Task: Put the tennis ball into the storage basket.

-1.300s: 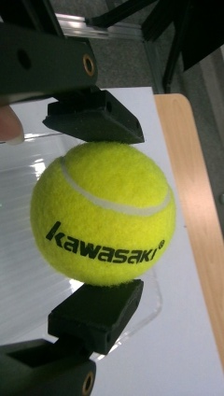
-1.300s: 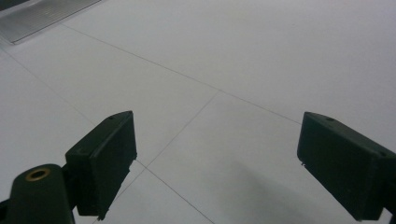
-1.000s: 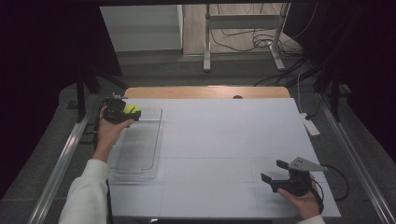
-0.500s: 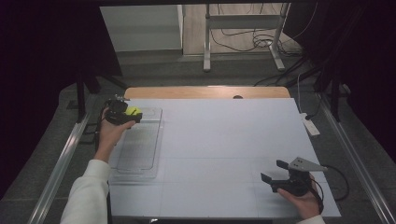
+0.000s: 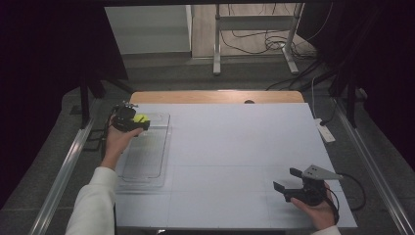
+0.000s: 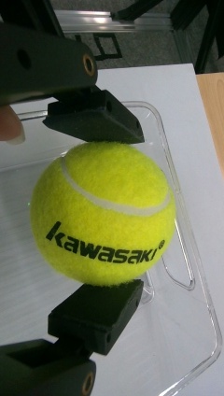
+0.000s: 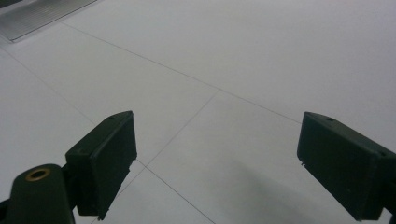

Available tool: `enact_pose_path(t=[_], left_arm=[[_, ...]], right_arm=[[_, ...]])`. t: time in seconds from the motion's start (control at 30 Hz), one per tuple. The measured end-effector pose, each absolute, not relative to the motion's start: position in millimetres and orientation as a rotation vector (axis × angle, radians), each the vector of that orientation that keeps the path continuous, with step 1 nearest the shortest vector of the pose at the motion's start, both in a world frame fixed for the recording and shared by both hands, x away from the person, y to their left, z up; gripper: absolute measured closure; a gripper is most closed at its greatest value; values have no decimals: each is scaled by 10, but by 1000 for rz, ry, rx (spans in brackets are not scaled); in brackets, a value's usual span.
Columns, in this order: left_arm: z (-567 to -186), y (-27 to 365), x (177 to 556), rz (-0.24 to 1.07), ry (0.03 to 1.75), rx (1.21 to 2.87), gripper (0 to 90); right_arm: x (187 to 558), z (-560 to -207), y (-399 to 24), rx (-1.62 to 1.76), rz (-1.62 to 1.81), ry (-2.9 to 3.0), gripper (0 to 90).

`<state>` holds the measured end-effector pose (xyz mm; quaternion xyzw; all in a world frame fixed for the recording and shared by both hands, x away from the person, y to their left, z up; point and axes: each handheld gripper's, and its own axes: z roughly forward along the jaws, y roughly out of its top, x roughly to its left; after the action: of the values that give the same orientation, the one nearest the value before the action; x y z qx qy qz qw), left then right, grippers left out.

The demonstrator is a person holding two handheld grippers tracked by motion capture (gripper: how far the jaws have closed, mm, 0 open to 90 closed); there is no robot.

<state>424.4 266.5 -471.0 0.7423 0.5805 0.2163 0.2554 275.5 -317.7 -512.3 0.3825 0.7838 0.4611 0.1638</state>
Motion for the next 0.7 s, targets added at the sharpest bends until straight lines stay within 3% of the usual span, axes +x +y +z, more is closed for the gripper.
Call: enact_pose_path(t=[0.7], left_arm=[[-4825,2609,4278,544,1610,2094,266]], right_arm=[[2755,-5125,-3176,1093,1311,2234,122]])
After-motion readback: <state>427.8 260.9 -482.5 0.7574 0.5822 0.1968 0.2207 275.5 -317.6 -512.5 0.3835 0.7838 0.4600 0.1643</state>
